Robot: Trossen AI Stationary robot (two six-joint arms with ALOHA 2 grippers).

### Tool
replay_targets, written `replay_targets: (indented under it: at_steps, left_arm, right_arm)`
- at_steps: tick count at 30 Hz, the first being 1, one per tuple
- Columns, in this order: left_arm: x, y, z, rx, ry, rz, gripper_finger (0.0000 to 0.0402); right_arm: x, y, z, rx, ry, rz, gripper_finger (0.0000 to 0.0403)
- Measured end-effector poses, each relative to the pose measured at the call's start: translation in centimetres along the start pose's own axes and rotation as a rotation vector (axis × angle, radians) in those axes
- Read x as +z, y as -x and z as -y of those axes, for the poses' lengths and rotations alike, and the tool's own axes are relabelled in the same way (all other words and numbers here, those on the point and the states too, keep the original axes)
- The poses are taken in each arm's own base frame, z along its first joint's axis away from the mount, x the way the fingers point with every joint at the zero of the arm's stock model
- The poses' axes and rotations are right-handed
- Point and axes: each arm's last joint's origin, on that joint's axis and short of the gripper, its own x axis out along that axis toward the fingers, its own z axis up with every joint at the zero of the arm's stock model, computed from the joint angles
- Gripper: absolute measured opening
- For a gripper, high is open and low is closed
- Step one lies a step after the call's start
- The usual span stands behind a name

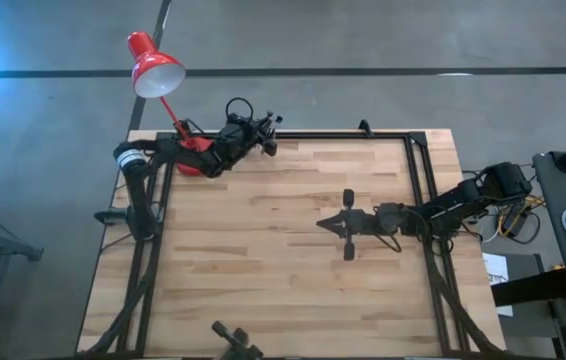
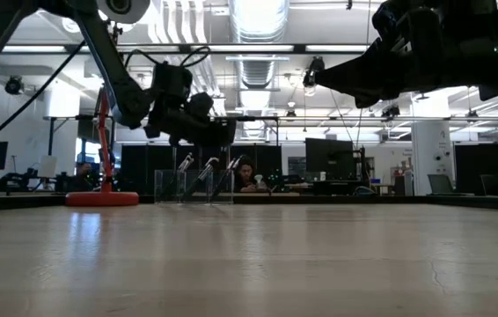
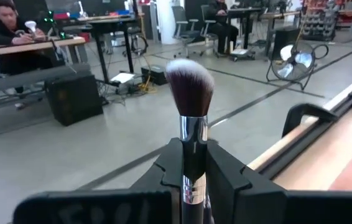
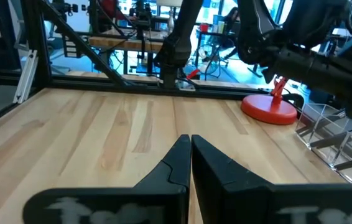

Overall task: Pick & Place Makeup Supplies
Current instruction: Put the makeup brush into the transparent organizer, then return to Home Position

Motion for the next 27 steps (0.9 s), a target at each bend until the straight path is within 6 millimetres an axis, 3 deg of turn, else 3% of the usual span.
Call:
replay_targets:
  at_steps: [7,18,23,27]
  left_arm:
    - [-1.5,-0.4,-0.1,0.003,-0.013,-0.042,0.0035]
    - [-1.2,-0.5,-0.1,0.005,0.057,-0.074,0.0098]
    - [-0.6,-0.1,0.0,-0.009,0.028,-0.122,0.0103]
    - [0.5,1.4,0.5,-0.061,0.000,-0.157,0.0094]
  right_arm:
    - [0.0,0.0,0.0,0.000,0.000,0.000,0.0009]
    - [0.0,0.0,0.0,0.001,-0.001,-0.001,0.0009]
    - [-0.1,0.0,0.0,0.001,-0.014,-0.007,0.0009]
    - [-0.4,0.2,0.0,0.000,-0.011,-0.019,0.0009]
